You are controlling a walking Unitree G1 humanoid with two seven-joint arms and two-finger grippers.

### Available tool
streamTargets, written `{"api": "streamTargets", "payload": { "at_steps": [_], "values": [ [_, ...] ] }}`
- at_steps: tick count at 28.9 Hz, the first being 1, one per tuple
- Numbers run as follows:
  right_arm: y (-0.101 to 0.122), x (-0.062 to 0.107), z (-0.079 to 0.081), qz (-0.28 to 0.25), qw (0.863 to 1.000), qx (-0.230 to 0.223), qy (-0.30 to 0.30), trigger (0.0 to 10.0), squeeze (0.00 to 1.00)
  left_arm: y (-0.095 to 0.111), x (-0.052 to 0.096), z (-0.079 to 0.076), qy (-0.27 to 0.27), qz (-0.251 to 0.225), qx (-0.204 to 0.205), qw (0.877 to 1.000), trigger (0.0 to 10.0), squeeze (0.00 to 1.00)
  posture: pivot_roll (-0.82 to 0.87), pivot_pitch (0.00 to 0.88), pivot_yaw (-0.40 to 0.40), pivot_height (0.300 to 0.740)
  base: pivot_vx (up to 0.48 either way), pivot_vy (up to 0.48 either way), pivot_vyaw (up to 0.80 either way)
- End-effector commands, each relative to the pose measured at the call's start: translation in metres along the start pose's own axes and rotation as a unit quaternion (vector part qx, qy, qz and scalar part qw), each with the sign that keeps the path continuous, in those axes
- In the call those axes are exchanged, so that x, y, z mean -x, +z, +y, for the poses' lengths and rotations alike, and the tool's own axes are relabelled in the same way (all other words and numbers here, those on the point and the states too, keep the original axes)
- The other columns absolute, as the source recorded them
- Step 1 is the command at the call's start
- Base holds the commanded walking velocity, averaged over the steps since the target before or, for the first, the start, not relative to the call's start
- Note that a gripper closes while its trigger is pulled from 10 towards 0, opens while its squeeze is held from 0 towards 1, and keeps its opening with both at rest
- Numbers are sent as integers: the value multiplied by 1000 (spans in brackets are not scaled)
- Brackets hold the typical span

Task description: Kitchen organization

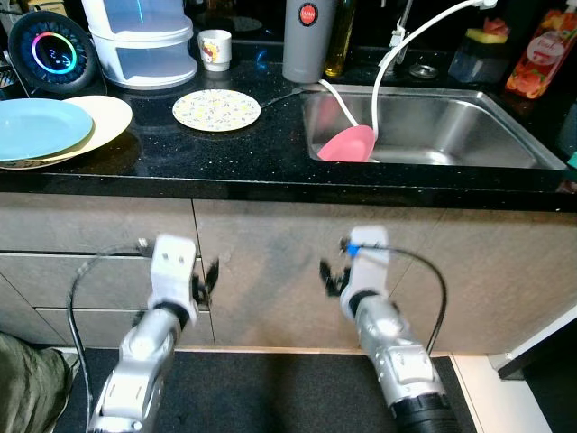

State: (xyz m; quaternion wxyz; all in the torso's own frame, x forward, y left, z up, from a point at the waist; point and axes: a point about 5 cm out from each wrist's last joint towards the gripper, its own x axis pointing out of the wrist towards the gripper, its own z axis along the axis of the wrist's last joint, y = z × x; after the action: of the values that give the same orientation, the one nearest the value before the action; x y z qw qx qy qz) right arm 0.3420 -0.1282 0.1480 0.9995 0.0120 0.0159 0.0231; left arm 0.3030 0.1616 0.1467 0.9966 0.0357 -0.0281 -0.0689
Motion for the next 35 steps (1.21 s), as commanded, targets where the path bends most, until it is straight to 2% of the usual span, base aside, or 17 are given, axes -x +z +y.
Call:
{"api": "streamTargets", "payload": {
  "at_steps": [1,2,5,8,9,12,14,17,20,25,28,29,31,33,35],
  "values": [
    [-36,10,1,80,997,8,12,10000,0,-42,16,-7,-10,89,12,996,10000,0,-5,136,-15,740,0,0,0],
    [-57,18,0,121,993,14,11,10000,0,-64,28,-14,-21,136,6,990,10000,0,-6,137,-19,740,0,0,0],
    [-55,22,-3,114,993,0,-5,10000,0,-64,29,-16,-23,131,8,991,10000,0,-4,143,-22,740,0,0,0],
    [-45,20,-5,95,995,-10,-14,10000,0,-53,24,-13,-18,111,11,994,10000,0,-5,146,-21,740,0,0,0],
    [-27,11,-6,57,998,-13,-18,10000,0,-34,9,-6,-11,77,4,997,10000,0,-3,142,-17,740,0,0,0],
    [-21,8,-7,42,999,-11,-19,10000,0,-27,5,-4,-7,64,3,998,10000,0,-3,142,-17,740,0,0,0],
    [-10,6,-12,3,999,-21,-33,10000,0,-17,-1,-2,-1,45,15,999,10000,0,2,141,-22,740,0,0,0],
    [20,6,-22,-76,995,-19,-56,10000,0,11,-8,7,18,-6,23,1000,10000,0,-1,146,-23,740,0,0,0],
    [30,4,-24,-87,994,-33,-48,10000,0,23,-12,12,26,-24,14,999,10000,0,-1,144,-22,740,0,0,0],
    [67,-8,-30,-127,989,-62,-40,10000,0,64,-25,31,47,-84,-16,995,10000,0,7,147,-26,740,0,0,0],
    [75,-10,-33,-139,987,-71,-41,10000,0,72,-26,34,45,-97,-29,994,10000,0,8,148,-29,740,0,0,0],
    [81,-12,-33,-143,987,-70,-31,10000,0,77,-28,38,48,-98,-47,993,10000,0,6,149,-30,740,0,0,0],
    [86,-15,-31,-139,989,-46,-12,10000,0,82,-30,42,48,-100,-59,992,10000,0,3,147,-27,740,0,0,0],
    [88,-15,-28,-138,989,-45,-2,10000,0,85,-31,44,50,-102,-58,992,10000,0,2,148,-27,740,0,0,0],
    [91,-17,-25,-131,990,-49,6,10000,0,91,-32,46,55,-104,-40,992,10000,0,2,148,-27,740,0,0,0]
  ]
}}
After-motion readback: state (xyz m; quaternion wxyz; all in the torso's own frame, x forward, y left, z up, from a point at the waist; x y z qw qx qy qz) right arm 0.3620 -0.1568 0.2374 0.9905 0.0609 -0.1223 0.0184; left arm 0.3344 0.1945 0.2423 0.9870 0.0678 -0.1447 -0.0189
